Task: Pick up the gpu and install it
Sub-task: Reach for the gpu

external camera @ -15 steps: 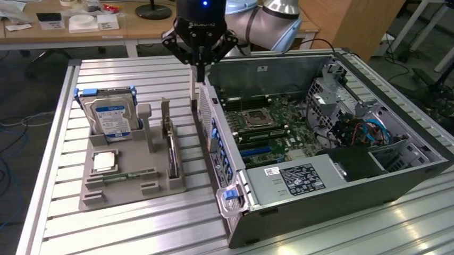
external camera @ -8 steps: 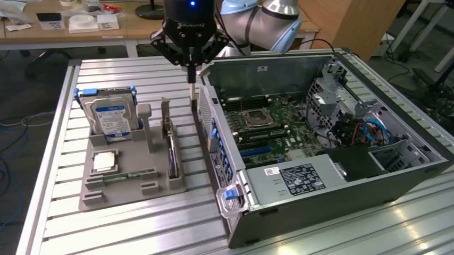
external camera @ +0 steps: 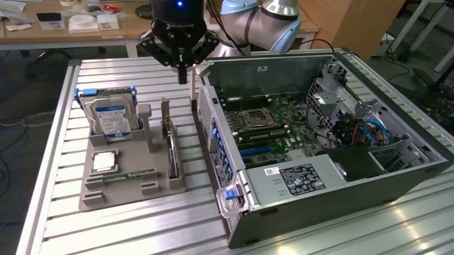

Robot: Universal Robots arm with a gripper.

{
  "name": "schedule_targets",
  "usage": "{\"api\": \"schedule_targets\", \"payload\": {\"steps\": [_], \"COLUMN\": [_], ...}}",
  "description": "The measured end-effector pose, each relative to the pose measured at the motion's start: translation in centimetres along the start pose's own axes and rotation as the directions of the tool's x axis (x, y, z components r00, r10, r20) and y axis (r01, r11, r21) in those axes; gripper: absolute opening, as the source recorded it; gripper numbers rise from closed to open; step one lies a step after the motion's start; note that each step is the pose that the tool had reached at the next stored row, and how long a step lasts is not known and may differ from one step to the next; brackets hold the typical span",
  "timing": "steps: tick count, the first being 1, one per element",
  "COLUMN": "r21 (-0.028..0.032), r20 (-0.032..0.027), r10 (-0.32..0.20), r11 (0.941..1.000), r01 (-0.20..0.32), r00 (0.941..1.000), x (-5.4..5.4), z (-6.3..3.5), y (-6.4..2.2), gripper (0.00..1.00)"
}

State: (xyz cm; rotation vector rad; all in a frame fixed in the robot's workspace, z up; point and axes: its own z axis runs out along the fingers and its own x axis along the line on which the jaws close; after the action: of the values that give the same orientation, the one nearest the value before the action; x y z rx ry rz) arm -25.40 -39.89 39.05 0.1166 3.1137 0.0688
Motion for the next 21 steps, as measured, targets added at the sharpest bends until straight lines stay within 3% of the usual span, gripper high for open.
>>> {"api": "schedule_targets", "payload": {"steps": [21], "r21": [0.0000], "r20": [0.0000], "r10": [0.000], "r11": [1.0000], "r01": [0.000], "r00": [1.0000], "x": [3.1], "z": [0.00], "y": [-0.24], "gripper": [0.11]}}
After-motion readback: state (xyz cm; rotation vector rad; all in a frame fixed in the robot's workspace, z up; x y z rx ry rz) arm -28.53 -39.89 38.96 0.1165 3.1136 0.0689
